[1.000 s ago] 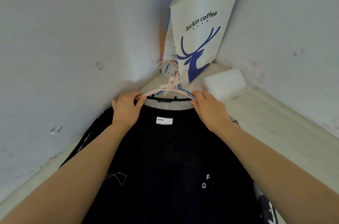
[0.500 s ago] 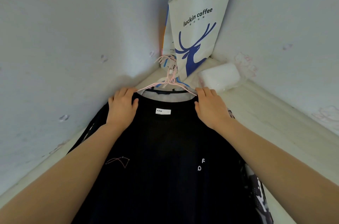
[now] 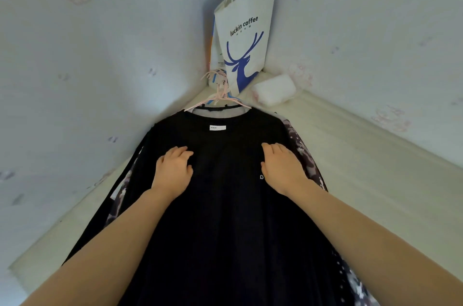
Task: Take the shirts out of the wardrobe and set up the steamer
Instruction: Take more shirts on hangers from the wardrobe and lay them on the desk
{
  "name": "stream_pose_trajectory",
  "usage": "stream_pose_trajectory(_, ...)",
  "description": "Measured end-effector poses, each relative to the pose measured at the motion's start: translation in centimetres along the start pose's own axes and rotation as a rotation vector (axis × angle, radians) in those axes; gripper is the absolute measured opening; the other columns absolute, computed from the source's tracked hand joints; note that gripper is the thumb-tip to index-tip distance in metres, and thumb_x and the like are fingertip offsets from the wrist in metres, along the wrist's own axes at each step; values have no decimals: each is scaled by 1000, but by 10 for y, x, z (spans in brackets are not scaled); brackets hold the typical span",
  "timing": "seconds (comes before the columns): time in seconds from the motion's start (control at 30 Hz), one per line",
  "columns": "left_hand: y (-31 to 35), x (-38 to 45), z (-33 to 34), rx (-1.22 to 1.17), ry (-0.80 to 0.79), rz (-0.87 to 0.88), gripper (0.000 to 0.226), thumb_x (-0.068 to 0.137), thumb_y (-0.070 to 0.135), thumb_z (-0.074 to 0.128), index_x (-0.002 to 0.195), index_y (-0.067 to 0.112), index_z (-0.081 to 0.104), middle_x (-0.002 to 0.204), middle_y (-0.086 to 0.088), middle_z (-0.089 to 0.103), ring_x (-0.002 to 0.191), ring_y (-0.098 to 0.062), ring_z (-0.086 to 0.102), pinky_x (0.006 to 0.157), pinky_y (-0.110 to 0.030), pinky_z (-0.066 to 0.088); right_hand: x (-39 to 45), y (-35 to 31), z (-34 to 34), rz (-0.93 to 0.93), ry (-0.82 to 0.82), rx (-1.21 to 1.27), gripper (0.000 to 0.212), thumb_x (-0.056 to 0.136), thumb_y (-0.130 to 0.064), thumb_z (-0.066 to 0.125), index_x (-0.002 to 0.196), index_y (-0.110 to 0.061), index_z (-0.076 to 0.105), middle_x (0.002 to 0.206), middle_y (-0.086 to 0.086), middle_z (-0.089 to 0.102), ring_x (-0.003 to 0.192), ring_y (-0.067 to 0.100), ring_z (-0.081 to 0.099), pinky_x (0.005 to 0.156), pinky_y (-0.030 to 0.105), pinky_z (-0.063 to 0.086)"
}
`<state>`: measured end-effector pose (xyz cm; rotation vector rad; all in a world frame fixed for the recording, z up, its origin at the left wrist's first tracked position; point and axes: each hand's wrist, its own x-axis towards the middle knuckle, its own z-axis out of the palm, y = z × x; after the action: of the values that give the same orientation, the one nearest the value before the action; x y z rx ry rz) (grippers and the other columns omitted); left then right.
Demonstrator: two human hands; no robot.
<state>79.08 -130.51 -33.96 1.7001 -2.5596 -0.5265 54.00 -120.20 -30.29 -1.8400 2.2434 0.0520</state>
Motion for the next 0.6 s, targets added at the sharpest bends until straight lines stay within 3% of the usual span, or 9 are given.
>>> stream_pose_trajectory(0.23,37,-82,9,8,-69,55,41,96,34,49,136,23,49,141,3,50,140,-21,31,114,-43,23,-113,-26,4,67,44,21,36,97,-24,45,130,-10,45,126,9,55,121,25,48,103,35,41)
stream_pose_trajectory(0.6,104,-202,-1,-70,99,412,32,95,29,53,125,19,58,124,0,61,127,-22,45,107,-41,34,-286,-48,22,289,83,82,35,100,-27,41,131,-11,45,127,8,54,121,26,47,101,36,42)
